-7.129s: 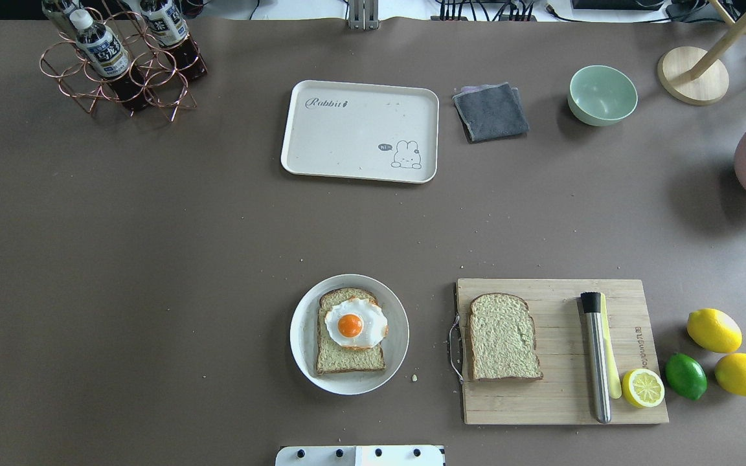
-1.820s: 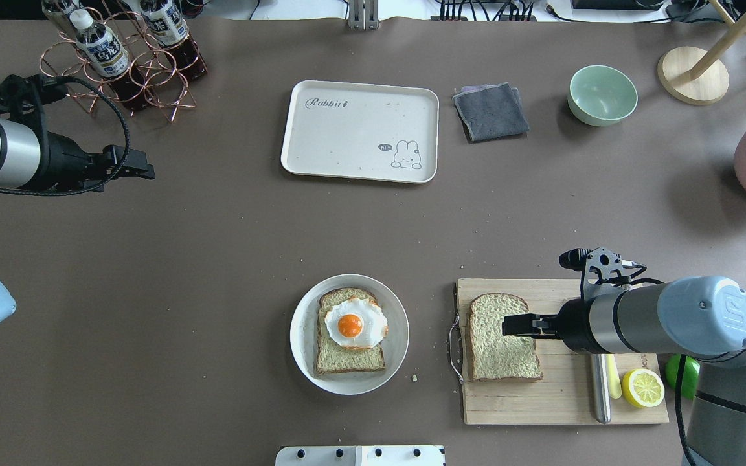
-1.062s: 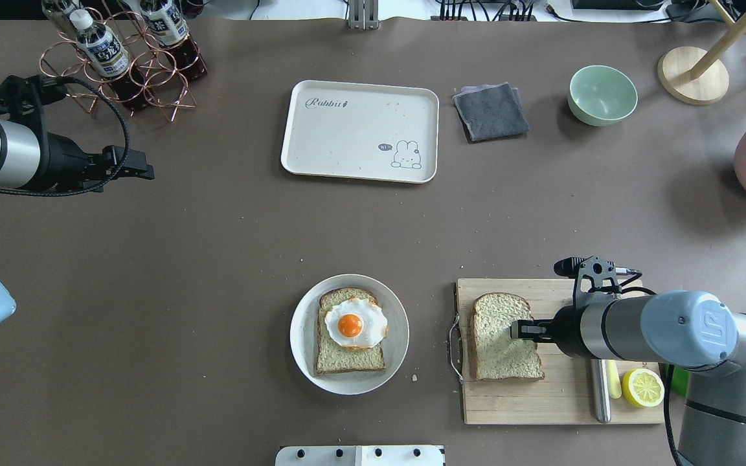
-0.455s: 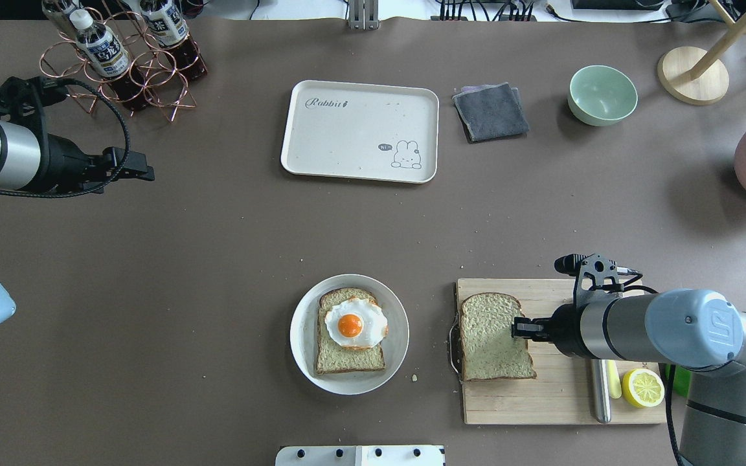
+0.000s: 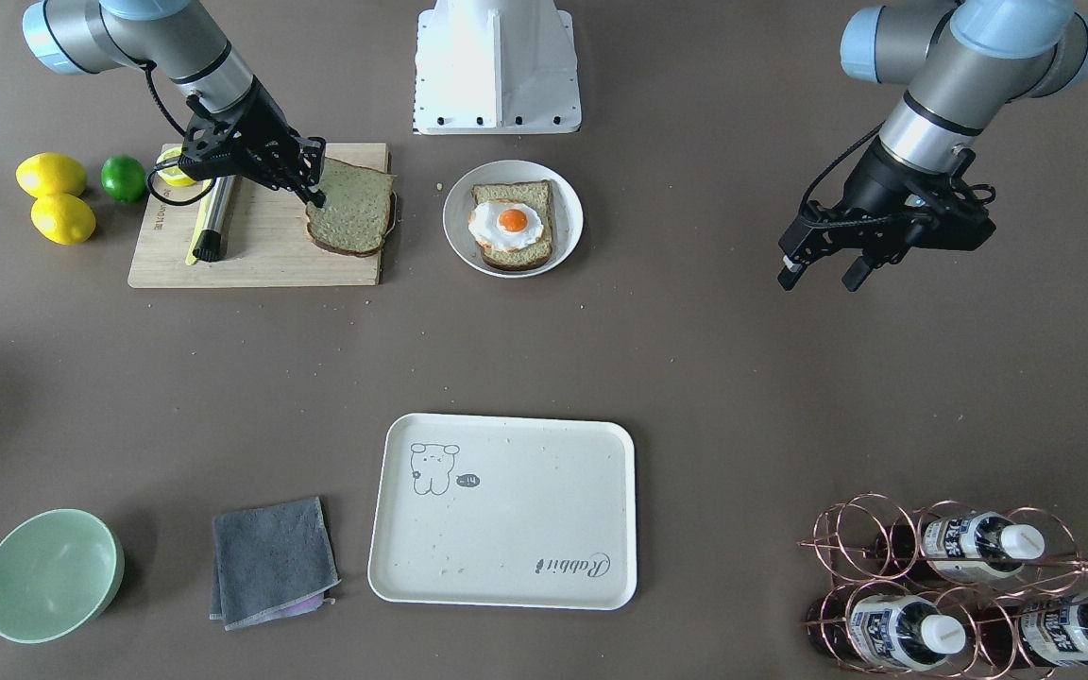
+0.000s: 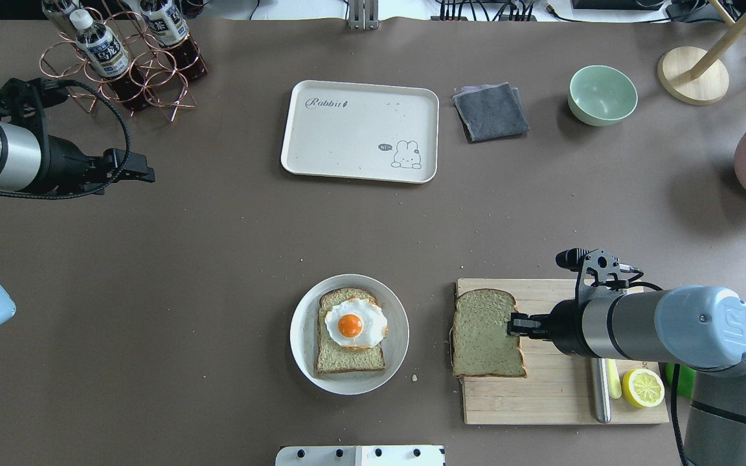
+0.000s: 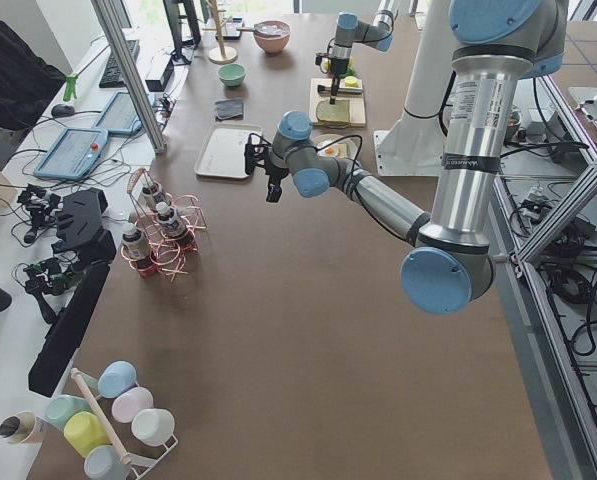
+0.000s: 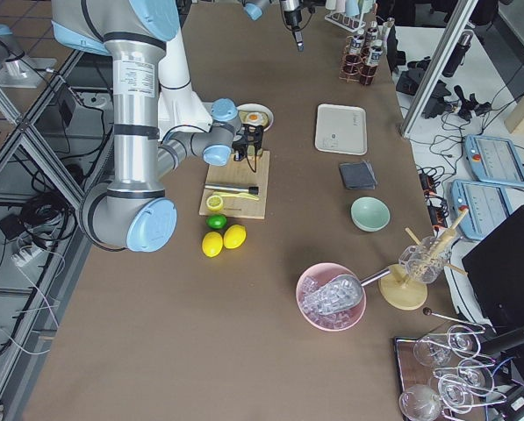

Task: Make sandwich and place on tray
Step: 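Carry the bread slice with the right gripper onto the egg toast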

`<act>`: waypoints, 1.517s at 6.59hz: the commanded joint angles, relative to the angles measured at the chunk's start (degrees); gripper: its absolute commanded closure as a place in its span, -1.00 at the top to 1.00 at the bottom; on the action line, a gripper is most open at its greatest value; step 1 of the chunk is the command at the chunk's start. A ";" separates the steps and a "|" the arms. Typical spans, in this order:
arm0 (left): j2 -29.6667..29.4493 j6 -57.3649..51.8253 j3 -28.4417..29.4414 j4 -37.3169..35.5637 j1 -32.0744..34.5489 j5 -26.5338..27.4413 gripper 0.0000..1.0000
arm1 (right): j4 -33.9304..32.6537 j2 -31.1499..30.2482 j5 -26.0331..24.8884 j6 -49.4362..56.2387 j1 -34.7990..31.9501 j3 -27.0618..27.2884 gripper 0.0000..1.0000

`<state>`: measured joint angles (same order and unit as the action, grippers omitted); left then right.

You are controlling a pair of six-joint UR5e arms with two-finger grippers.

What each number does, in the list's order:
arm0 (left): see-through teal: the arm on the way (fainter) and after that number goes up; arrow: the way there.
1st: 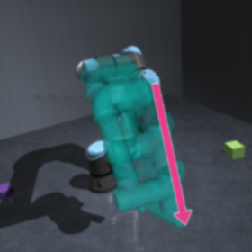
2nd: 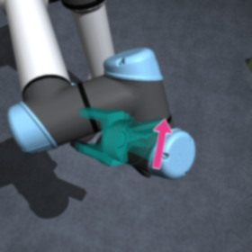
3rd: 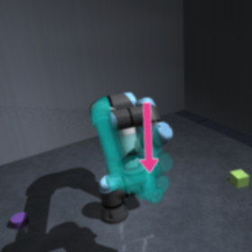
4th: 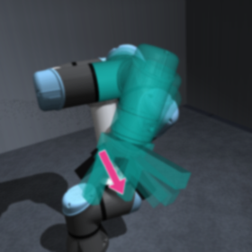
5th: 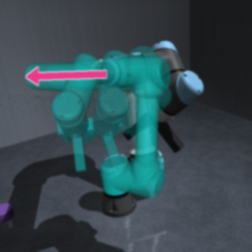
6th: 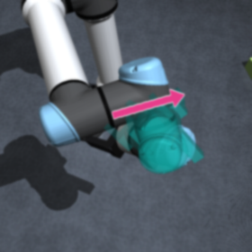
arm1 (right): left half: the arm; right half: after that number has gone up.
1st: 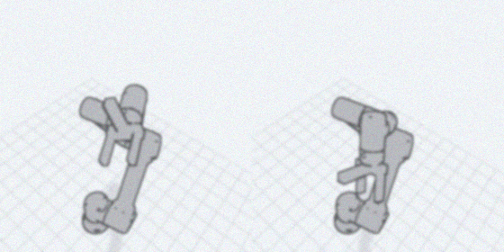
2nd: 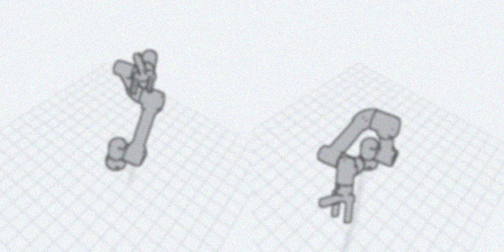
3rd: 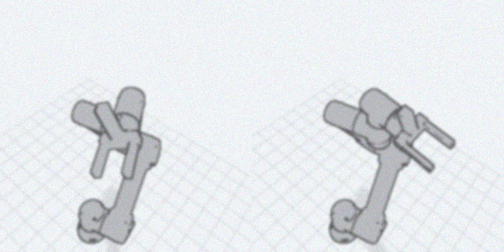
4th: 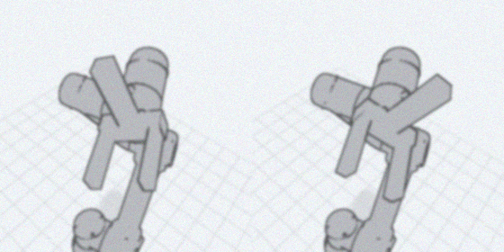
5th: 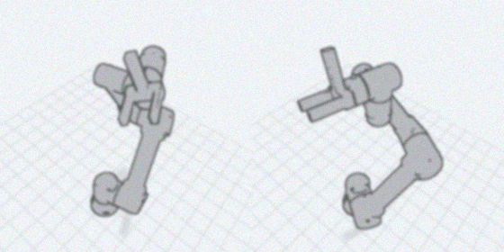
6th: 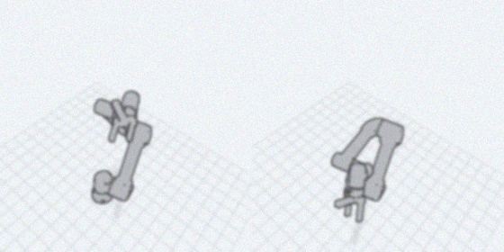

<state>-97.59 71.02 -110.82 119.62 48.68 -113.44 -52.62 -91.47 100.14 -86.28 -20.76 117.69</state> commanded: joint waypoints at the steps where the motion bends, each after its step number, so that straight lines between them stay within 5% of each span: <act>1: 0.12 0.00 0.07 0.00 -0.17 -0.03 0.94 | 2.07 1.98 1.11 -0.29 -0.60 2.36 -1.00; 4: 0.20 0.09 0.25 0.00 -0.52 0.06 0.94 | 2.53 14.79 0.50 -8.00 1.05 -3.32 -1.00; 10: 0.47 1.58 0.69 0.09 -2.27 2.61 0.94 | 2.53 24.40 -8.72 -7.15 6.60 -15.02 -1.00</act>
<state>-97.05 72.58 -110.36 119.71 46.72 -111.10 -50.14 -68.48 92.55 -93.52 -14.42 104.75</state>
